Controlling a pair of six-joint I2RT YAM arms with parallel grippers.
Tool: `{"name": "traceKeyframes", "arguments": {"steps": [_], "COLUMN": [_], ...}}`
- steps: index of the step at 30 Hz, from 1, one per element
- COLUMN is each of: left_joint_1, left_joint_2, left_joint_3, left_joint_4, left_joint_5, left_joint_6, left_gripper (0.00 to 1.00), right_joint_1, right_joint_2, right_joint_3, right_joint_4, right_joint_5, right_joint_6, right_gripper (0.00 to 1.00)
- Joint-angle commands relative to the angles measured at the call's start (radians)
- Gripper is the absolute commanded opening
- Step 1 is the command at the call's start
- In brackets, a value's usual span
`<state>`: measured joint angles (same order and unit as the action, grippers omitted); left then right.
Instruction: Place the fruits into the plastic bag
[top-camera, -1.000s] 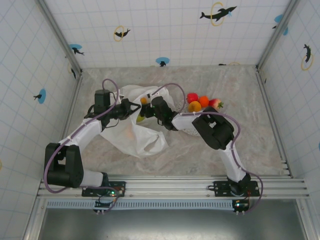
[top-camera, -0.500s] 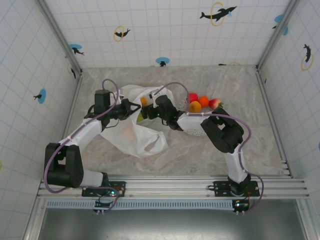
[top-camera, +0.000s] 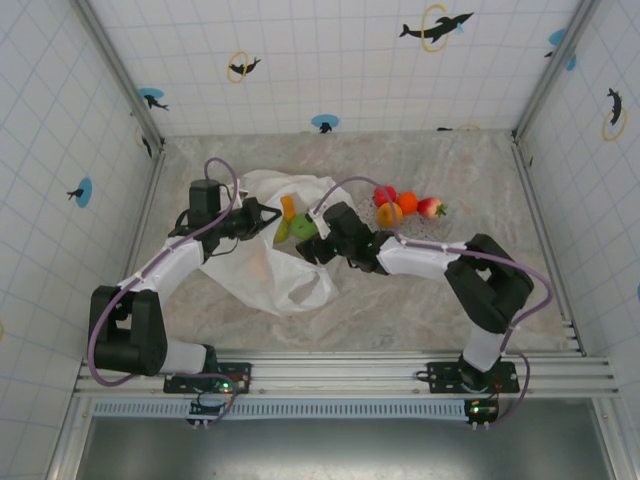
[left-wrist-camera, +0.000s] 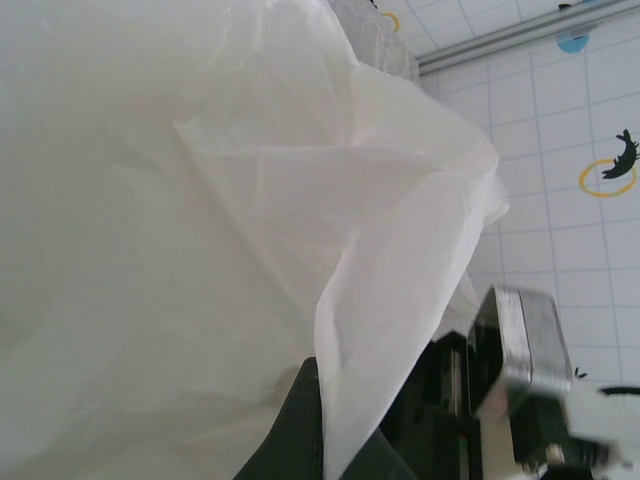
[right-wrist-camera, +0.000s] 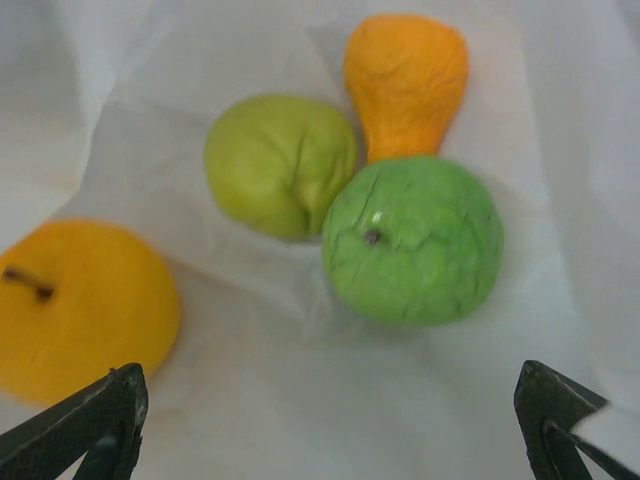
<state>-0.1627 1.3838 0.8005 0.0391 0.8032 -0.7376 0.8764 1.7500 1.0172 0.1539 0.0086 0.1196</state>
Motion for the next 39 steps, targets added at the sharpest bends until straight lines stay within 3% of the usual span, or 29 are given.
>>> {"name": "traceKeyframes", "arguments": {"steps": [1, 10, 14, 28, 39], "left_joint_1": [0.007, 0.009, 0.008, 0.008, 0.008], "left_joint_2": [0.014, 0.015, 0.015, 0.012, 0.009], "left_joint_3": [-0.006, -0.003, -0.003, -0.005, -0.002], "left_joint_4": [0.007, 0.007, 0.007, 0.007, 0.007], "left_joint_5": [0.009, 0.008, 0.008, 0.01, 0.011], "left_joint_6": [0.001, 0.001, -0.001, 0.0, -0.002], "left_gripper": [0.0, 0.0, 0.0, 0.0, 0.0], "right_joint_1": [0.004, -0.003, -0.032, -0.097, -0.105], "right_joint_2": [-0.1, -0.273, -0.302, -0.13, -0.011], "right_joint_3": [-0.076, -0.28, -0.354, -0.325, -0.247], "right_joint_4": [-0.039, 0.047, 0.131, 0.33, 0.389], "right_joint_5": [-0.023, 0.026, 0.084, 0.118, 0.042], "right_joint_6": [-0.031, 0.075, 0.216, 0.546, 0.598], "right_gripper": [0.95, 0.87, 0.79, 0.72, 0.42]}}
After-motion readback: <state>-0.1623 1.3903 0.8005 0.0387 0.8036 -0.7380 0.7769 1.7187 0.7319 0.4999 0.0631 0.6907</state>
